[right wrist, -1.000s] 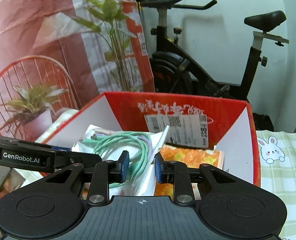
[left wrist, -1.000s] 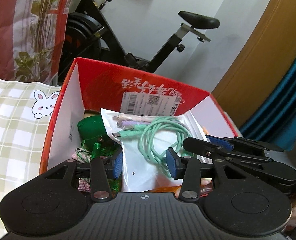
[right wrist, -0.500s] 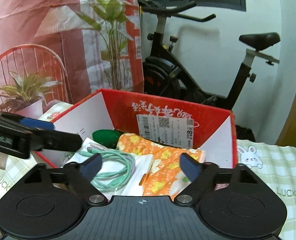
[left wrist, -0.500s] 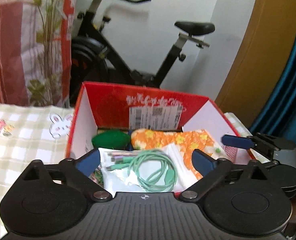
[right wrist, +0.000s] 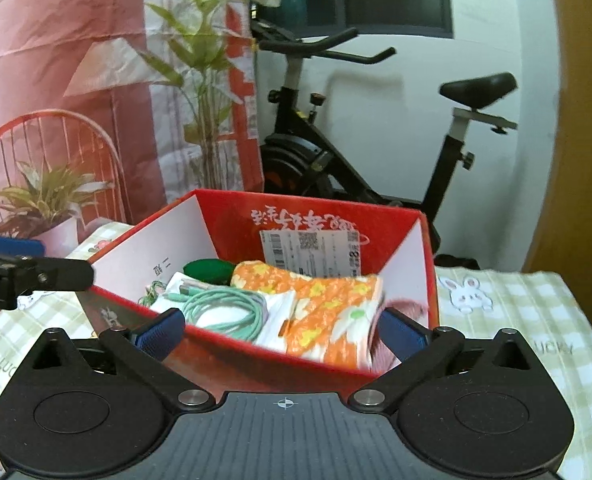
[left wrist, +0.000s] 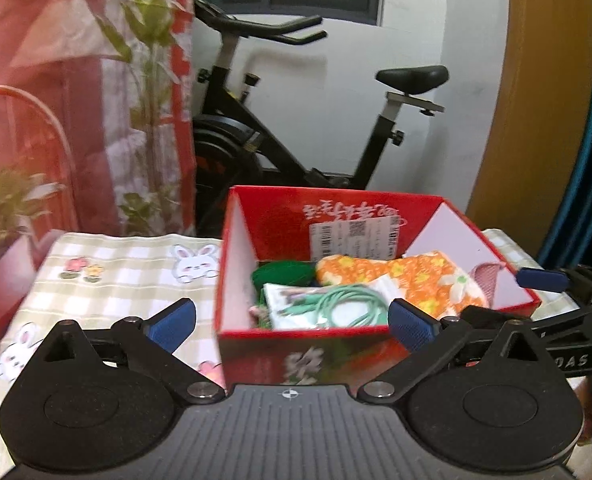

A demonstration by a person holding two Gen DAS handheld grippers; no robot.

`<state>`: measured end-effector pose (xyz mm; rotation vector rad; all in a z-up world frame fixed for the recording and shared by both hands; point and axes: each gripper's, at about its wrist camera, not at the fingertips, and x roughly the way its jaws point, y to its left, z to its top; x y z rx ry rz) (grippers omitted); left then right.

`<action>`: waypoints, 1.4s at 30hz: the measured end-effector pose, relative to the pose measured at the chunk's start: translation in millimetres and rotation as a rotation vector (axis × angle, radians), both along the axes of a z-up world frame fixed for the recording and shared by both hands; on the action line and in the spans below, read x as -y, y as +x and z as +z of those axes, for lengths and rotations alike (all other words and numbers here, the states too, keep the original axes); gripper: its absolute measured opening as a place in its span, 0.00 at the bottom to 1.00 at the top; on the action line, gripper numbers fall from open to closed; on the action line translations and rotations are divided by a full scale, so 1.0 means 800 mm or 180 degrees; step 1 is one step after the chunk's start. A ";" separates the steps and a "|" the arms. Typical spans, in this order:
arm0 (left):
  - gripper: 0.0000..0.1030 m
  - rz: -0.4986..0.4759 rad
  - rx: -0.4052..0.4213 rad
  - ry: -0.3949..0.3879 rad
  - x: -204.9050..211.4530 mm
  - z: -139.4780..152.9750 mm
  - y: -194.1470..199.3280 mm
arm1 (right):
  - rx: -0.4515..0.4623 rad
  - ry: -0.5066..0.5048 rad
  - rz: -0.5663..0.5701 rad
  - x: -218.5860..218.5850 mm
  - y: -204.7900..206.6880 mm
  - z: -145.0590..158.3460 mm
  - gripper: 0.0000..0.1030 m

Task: Organize soft objects
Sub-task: 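Open both grippers to drop the cable bag into the box, then move both grippers down to the black strap on the table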

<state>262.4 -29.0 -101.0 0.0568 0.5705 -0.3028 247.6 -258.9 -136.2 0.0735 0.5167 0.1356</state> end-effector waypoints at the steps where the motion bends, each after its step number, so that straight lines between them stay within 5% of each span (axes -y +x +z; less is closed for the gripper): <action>1: 1.00 0.0023 0.0024 -0.0005 -0.003 -0.001 -0.006 | 0.0005 0.0025 -0.0027 0.000 -0.006 -0.003 1.00; 12: 1.00 0.0091 0.0037 0.0075 -0.013 -0.028 -0.053 | 0.0156 0.0049 -0.0238 -0.001 -0.061 -0.024 1.00; 42: 1.00 0.0230 -0.0527 0.0128 -0.030 -0.115 -0.130 | -0.0383 -0.0106 -0.0143 -0.025 -0.150 -0.117 1.00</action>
